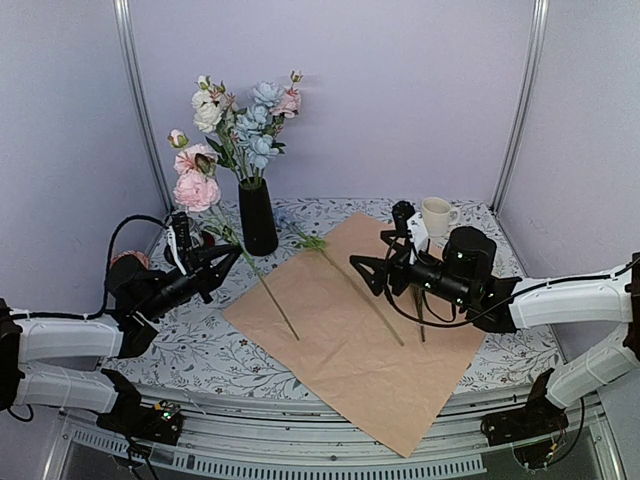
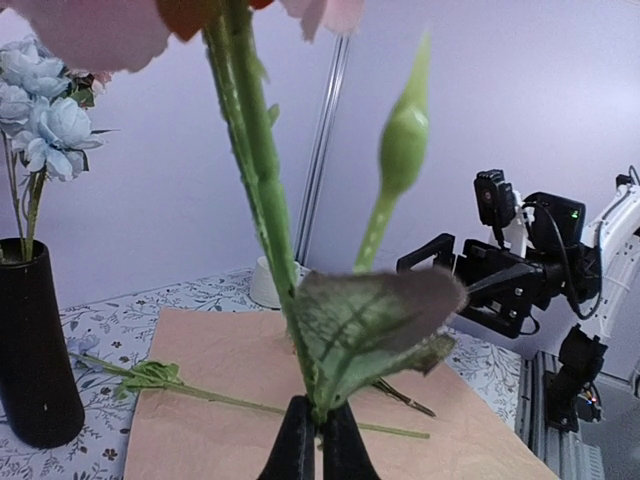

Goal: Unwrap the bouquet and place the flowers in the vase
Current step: Place the fake flower in the vase, then pick up the fake flower from the flattened wrapping paper.

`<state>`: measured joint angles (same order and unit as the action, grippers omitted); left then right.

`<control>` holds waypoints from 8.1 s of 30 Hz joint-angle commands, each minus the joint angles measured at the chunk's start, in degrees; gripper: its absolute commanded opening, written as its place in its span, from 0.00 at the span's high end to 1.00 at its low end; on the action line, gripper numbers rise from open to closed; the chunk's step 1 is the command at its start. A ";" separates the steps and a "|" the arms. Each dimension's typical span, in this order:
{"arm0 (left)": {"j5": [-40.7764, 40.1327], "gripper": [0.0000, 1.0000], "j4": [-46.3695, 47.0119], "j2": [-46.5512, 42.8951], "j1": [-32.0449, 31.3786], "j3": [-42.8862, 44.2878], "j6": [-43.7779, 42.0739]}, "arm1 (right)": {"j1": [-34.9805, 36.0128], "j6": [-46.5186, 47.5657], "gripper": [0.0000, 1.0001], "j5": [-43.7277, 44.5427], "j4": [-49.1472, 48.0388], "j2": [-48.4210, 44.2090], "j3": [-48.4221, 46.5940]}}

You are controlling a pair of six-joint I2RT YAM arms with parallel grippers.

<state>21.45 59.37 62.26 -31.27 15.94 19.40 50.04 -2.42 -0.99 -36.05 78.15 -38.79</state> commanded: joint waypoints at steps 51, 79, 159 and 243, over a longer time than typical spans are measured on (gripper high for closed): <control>-26.89 1.00 -36.98 10.49 10.41 51.29 -18.40 | -3.32 8.74 0.01 4.16 -13.36 -0.30 12.89; -22.44 1.00 -29.57 27.62 14.97 60.82 -19.14 | -3.35 9.80 0.01 3.21 -12.59 -0.01 12.51; -10.83 0.11 -46.32 17.84 11.60 35.21 -8.61 | -3.32 9.59 0.01 -1.54 -9.20 3.22 9.55; -11.32 0.12 -18.34 -1.52 9.65 4.84 -5.08 | -3.31 10.35 0.01 -2.78 -8.83 5.42 7.96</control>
<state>10.81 39.94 61.39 -20.88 21.56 15.03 46.85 7.81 -3.42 -44.95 83.55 -29.63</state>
